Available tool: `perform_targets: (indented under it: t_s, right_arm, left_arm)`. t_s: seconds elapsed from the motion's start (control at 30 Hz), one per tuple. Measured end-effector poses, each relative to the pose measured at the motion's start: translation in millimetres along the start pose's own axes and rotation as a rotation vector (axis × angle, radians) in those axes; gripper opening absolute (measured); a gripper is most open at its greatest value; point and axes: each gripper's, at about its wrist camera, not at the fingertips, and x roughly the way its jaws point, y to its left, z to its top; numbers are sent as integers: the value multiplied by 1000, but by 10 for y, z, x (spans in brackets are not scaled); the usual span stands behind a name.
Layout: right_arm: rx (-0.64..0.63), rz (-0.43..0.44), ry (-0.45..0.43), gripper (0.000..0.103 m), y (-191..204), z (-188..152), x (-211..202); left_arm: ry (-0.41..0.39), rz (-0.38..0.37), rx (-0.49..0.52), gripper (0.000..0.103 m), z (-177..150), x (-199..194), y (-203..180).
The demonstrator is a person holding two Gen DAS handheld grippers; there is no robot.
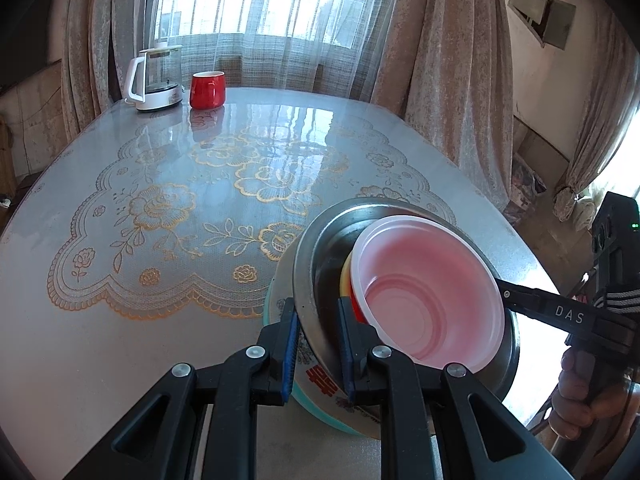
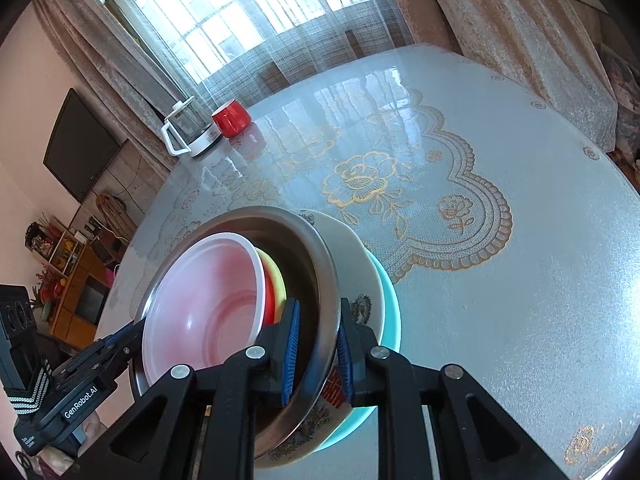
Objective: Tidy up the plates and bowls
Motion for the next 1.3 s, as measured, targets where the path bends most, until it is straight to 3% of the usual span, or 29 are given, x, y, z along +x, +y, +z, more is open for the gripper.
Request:
perform_targets:
  t_s: [0.73, 1.0, 1.3]
  right_arm:
    - [-4, 8, -12, 22, 7, -60, -132]
    - [-14, -3, -15, 19, 30, -106, -136]
    - [17, 38, -4, 21, -14, -108, -149]
  left_arm:
    - [26, 34, -26, 21, -17, 69, -7]
    - [11, 43, -6, 21, -40, -8, -43]
    - [20, 33, -42, 22, -38, -20, 3]
